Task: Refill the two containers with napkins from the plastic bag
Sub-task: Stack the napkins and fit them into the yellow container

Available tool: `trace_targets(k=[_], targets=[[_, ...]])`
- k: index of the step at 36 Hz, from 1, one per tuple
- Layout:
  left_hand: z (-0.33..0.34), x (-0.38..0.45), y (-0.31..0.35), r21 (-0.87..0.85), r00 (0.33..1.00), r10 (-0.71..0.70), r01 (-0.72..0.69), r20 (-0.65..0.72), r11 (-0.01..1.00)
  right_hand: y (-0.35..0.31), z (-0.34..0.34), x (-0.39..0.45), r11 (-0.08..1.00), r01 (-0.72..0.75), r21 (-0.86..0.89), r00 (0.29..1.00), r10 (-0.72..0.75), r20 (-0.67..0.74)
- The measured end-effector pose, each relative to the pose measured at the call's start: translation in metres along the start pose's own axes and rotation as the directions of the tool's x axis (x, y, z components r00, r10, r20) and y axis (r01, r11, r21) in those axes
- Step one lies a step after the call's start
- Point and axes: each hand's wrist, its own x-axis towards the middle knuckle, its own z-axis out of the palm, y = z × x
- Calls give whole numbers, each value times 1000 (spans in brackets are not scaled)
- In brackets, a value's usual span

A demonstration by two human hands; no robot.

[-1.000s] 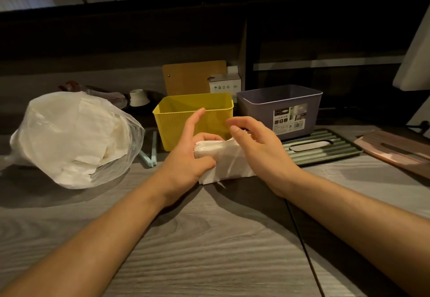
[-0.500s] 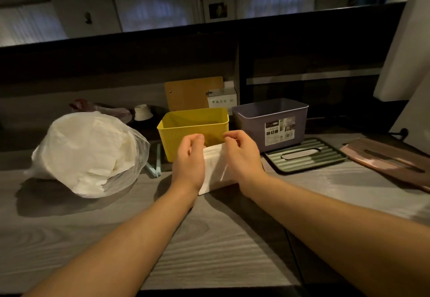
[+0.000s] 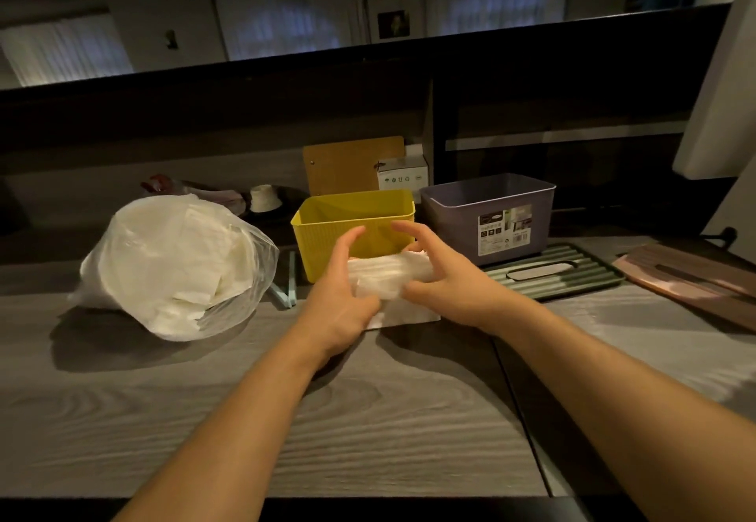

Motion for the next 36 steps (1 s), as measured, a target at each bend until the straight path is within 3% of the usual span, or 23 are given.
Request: trace_targets(k=[3, 6, 9, 13, 16, 21, 28, 32, 36], targets=[[-2, 3, -3, -63, 992, 37, -45, -119, 997, -3, -3, -3, 997, 70, -42, 996, -72, -58], [-3, 4, 0, -115, 981, 53, -75, -187, 991, -9, -3, -4, 987, 109, 115, 991, -99, -94], [-3, 5, 1, -127, 981, 16, -41, -193, 991, -10, -5, -5, 973, 134, 189, 991, -131, -27], [-3, 7, -4, -158, 985, -29, 2, -172, 987, -2, 0, -2, 987, 138, -82, 990, -137, 22], [-2, 8, -7, -179, 986, -63, 34, -157, 983, 2, 3, 1, 979, 104, -173, 991, -116, -60], [0, 9, -8, -182, 986, -88, 61, -141, 981, 2, 5, 2, 995, 77, -62, 977, -87, -196], [2, 5, -4, -72, 993, -97, 92, -69, 993, -3, 16, -1, 990, -3, 144, 984, 29, -177], [5, 2, 2, 22, 997, -43, 45, -68, 999, -5, 21, -1, 987, 3, 159, 978, 30, -207], [4, 4, 0, -13, 993, -39, 38, -115, 999, -5, 20, 1, 987, -1, 158, 968, 40, -246]])
